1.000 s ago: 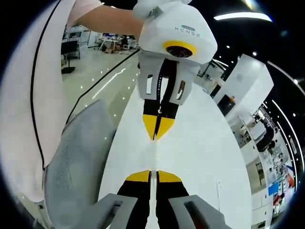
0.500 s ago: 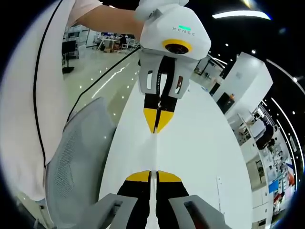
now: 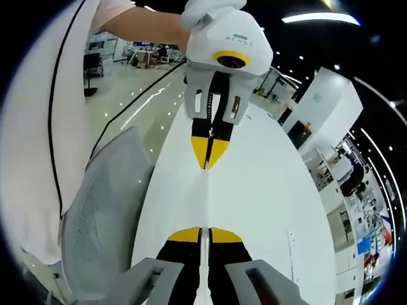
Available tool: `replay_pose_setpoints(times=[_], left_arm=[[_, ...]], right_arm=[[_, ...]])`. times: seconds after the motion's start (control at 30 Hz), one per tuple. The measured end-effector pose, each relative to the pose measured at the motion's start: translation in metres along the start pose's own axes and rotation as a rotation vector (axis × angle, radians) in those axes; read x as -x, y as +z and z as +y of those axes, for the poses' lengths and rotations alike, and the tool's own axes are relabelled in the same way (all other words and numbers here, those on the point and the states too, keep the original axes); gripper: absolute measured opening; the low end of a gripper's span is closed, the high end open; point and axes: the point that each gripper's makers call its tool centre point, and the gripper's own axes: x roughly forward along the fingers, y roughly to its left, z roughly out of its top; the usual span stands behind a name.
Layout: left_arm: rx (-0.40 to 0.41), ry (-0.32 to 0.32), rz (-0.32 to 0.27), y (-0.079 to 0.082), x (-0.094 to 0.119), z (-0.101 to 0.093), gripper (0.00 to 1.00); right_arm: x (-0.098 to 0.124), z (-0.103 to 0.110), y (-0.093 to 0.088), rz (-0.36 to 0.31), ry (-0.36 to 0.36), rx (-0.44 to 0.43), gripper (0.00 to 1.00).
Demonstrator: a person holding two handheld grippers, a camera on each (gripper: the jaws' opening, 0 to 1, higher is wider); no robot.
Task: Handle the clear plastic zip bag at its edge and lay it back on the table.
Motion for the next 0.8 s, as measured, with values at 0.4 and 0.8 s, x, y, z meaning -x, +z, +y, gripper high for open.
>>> replay_pose_setpoints(times=[0.4, 0.8], left_arm=[[-0.002, 0.006, -0.004, -0.001, 0.001, 0.002, 0.0], [-0.003, 0.011, -0.003, -0.001, 0.003, 0.001, 0.0]], right_arm=[[0.006, 0.0, -0.005, 0.009, -0.008, -0.01, 0.0], [0.013, -0.001, -0.013, 0.025, -0.017, -0.021, 0.0]])
